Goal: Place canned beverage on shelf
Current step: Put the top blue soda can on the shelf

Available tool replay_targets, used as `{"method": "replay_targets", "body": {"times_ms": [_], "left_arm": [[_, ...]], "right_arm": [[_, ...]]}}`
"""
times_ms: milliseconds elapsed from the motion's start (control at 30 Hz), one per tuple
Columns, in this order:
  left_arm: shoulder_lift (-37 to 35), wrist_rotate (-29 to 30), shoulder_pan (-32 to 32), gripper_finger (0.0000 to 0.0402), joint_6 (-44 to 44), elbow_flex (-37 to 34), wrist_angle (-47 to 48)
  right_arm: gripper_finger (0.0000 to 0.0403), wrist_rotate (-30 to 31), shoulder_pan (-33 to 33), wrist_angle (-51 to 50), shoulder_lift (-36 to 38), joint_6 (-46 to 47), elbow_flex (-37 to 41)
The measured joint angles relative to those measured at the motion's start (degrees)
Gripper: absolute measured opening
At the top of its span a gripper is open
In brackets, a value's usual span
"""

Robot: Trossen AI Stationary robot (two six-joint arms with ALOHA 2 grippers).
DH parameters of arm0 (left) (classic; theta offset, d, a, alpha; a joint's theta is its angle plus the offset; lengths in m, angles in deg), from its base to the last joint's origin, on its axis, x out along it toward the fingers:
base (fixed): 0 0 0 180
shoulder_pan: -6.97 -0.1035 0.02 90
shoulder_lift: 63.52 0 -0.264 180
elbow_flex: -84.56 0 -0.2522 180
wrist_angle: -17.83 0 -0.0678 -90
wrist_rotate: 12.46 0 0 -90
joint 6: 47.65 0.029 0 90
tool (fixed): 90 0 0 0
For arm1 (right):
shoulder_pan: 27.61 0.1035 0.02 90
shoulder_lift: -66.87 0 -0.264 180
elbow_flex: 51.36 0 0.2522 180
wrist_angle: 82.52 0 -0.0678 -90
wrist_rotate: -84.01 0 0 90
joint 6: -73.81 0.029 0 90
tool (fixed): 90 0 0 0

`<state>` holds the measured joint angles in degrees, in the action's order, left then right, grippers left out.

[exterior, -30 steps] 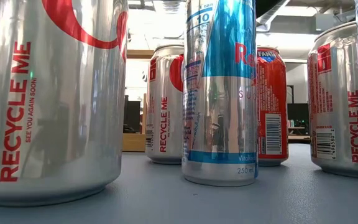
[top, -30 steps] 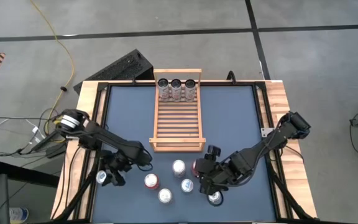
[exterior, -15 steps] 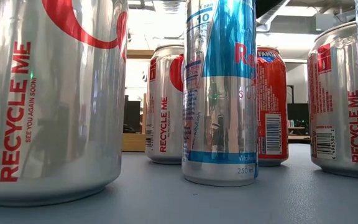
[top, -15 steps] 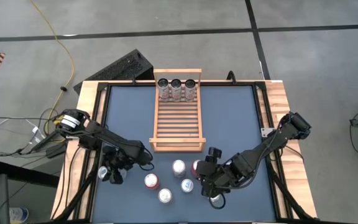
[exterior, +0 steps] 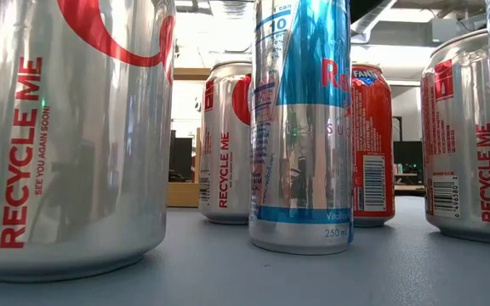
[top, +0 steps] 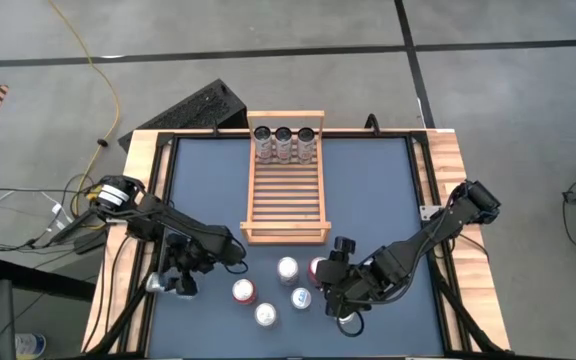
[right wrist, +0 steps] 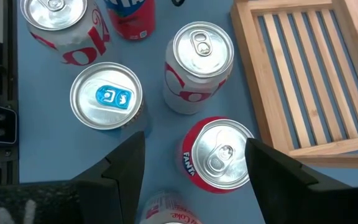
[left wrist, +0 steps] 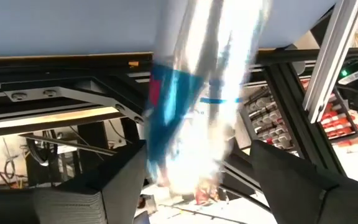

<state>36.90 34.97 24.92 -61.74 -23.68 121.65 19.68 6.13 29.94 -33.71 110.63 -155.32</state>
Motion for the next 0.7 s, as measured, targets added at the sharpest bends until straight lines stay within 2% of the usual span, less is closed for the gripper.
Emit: {"method": "replay_targets", "body": {"times_ms": [67,267,400,467,567,700], "left_arm": [[0.00,1.73,0.00,0.0273,-0.24,0.00,0.00],[0.00,14.61,-0.63,0.0273,-1.64,0.30,0.02],[-2.70,21.65,-0.26,0.0274,-4.36,4.43,-0.03],[-5.92,25.00,0.79,0.0274,-8.22,7.72,-1.42],[-14.07,32.39,3.58,0.0274,-18.86,12.03,-9.70],[-26.73,41.61,8.10,0.0274,-33.73,13.20,-20.46]], "right_arm": [[0.0250,0.04,0.00,0.00,-0.02,0.02,0.00],[0.0250,0.11,0.00,0.02,-0.01,0.02,0.00],[0.0250,0.11,-0.09,0.07,-0.01,-1.13,0.00],[0.0250,0.11,-0.15,0.07,0.00,-1.30,0.00],[0.0250,0.03,-0.55,0.07,-0.02,-1.31,0.00],[0.0250,0.04,-1.05,0.15,-0.02,-1.43,0.00]]}}
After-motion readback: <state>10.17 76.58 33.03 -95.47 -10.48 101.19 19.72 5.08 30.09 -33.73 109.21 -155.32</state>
